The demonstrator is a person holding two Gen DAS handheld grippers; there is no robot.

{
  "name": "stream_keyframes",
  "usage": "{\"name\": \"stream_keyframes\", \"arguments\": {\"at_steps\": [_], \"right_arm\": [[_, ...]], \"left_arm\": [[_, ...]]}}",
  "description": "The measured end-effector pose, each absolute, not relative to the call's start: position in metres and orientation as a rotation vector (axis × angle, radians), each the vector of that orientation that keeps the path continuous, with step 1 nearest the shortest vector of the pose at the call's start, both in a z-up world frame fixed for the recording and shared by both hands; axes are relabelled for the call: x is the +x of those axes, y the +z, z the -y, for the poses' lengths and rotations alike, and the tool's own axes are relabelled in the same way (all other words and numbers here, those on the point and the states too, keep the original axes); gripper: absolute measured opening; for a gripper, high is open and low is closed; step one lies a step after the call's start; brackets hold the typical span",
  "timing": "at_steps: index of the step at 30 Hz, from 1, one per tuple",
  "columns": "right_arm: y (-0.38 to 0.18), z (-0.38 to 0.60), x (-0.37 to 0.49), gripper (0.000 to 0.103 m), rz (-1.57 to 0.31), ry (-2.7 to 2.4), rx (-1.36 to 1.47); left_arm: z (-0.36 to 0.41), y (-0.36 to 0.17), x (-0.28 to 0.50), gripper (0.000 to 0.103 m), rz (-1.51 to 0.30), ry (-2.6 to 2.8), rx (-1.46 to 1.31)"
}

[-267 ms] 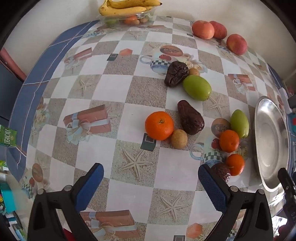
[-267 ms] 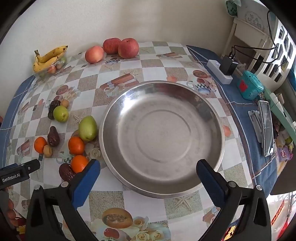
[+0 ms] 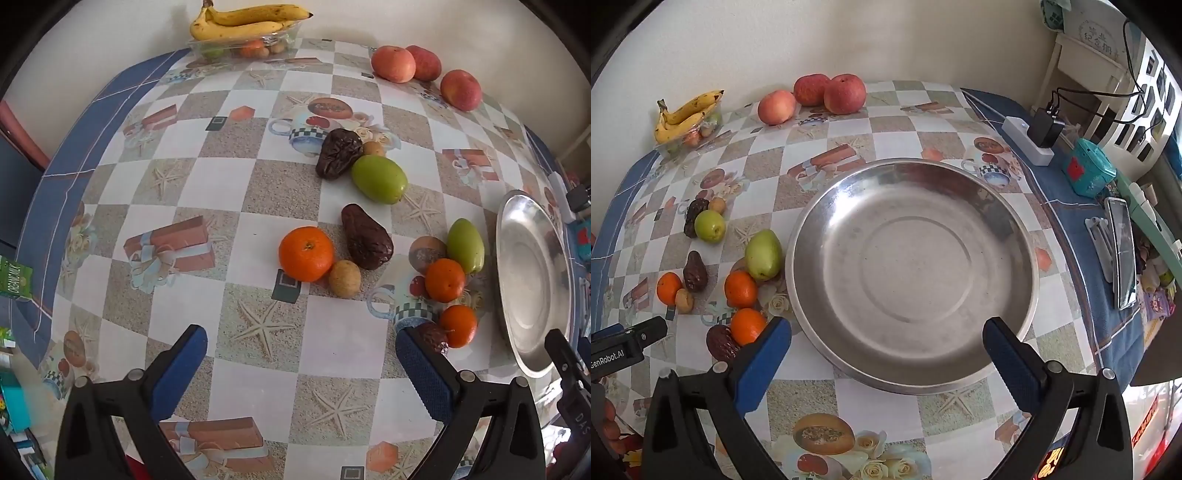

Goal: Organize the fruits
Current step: 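Move both tools over the loose fruit beside the steel bowl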

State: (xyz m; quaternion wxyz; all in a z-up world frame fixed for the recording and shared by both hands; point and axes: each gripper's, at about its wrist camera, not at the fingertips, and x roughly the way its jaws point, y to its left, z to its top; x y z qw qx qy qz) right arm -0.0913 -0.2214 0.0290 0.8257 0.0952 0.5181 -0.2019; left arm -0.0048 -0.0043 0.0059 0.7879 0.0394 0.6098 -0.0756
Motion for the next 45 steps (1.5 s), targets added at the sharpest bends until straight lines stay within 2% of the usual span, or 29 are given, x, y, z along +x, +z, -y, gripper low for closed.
{"name": "stream_keyframes", "arguments": {"at_steps": [45], "right_arm": [[0.0272,0.2216,-0.0911,0.103,-1.107,-0.429,0.201]], "left_arm": [[0.0113,0.0036,-0.0092,0.103,-1.349,-0.232,0.095]]}}
